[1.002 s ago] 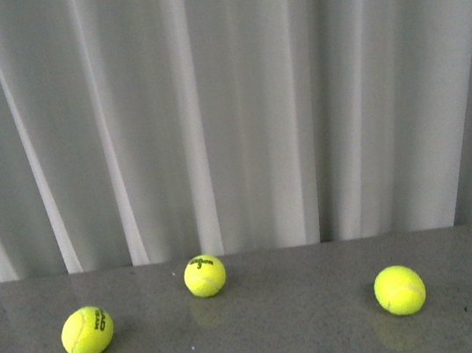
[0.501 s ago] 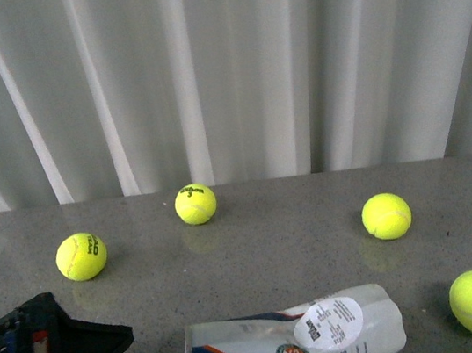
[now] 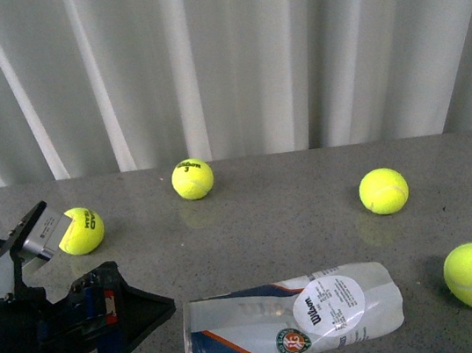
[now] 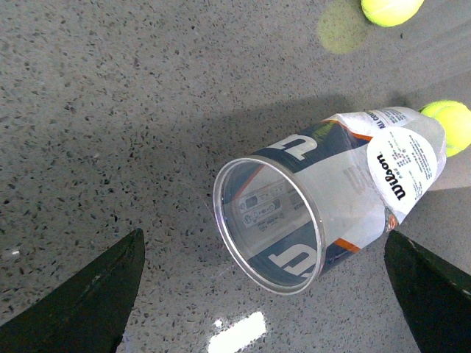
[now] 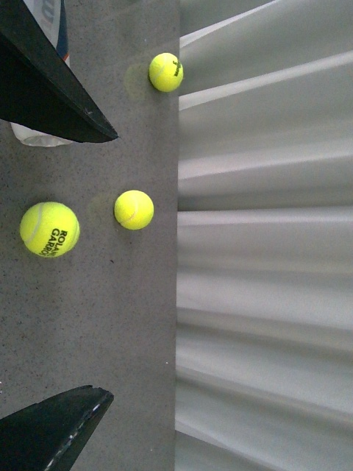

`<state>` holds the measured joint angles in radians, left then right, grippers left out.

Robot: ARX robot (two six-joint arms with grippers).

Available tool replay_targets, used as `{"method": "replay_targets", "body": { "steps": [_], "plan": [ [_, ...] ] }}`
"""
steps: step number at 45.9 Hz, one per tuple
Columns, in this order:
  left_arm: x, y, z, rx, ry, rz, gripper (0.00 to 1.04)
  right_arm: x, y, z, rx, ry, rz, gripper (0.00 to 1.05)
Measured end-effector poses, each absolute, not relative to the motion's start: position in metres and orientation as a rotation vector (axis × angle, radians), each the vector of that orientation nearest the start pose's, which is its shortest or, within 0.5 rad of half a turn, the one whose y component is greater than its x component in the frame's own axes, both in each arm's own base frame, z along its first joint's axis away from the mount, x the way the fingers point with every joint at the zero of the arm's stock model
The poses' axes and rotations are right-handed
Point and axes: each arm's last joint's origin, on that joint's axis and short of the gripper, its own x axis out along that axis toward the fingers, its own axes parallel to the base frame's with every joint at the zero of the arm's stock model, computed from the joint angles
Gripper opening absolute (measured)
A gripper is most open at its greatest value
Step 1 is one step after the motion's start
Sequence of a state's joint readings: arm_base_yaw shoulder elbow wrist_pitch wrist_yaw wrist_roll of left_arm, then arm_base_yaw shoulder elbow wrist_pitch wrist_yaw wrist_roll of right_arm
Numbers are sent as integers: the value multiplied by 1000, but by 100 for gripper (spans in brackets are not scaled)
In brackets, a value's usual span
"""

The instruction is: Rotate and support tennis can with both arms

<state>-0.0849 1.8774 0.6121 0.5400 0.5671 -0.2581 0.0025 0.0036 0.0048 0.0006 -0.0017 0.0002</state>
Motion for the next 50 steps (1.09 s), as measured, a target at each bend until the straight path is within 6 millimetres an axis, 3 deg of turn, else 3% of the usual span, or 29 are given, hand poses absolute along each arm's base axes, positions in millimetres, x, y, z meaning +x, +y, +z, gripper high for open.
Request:
{"method": "replay_targets", "body": {
  "steps": [24, 36, 50],
  "plan": [
    [306, -76, 50, -602, 873, -658, 98, 98, 0, 165, 0, -2, 4, 98],
    [313, -84, 29, -724, 902, -608, 97, 98, 0, 165, 0, -2, 4, 98],
    [314, -85, 27, -751, 927, -603, 54, 98, 0, 165, 0, -2, 4, 98]
  ]
}}
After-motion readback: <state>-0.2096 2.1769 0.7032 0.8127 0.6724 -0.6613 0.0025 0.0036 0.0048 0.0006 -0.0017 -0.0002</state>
